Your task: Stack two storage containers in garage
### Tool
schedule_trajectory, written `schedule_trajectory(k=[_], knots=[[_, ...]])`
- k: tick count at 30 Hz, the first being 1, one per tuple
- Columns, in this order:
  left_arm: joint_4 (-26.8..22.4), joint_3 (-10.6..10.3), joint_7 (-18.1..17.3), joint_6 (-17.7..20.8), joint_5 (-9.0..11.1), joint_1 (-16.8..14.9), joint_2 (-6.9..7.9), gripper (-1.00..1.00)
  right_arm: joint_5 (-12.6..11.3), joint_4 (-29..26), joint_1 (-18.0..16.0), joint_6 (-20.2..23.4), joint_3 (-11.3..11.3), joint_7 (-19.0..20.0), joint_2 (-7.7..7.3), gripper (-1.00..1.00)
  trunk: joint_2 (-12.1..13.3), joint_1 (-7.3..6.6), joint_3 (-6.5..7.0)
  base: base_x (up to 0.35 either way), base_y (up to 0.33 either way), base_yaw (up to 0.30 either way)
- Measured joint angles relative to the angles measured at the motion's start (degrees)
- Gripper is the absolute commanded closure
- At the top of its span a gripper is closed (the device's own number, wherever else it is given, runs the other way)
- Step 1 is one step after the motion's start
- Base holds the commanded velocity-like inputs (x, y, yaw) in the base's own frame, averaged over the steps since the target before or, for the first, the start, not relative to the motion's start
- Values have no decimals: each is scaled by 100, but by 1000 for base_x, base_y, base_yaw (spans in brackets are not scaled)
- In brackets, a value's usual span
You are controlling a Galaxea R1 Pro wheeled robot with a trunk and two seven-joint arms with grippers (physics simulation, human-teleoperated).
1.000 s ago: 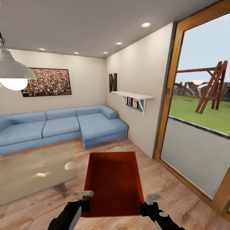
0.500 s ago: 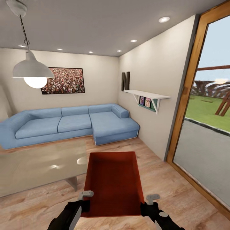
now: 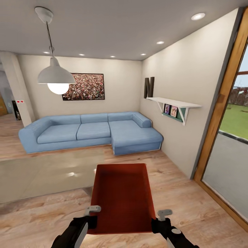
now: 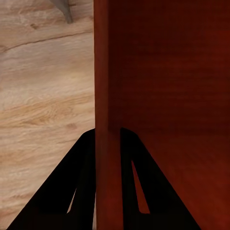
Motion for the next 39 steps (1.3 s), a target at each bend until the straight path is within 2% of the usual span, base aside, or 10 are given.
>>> schedule_trajectory(k=[11, 22, 39], knots=[[-2, 2, 1, 0, -7, 0, -3, 100, 1, 3, 0, -6, -4, 4, -2, 100, 0, 0, 0, 0, 0, 233], [-2, 2, 1, 0, -7, 0, -3, 100, 3, 3, 0, -7, -6, 4, 0, 100, -1, 0, 0, 0, 0, 63], [-2, 1, -1, 0, -8, 0, -4, 100, 0, 4, 0, -7, -5, 4, -2, 100, -1, 0, 0, 0, 0, 282]])
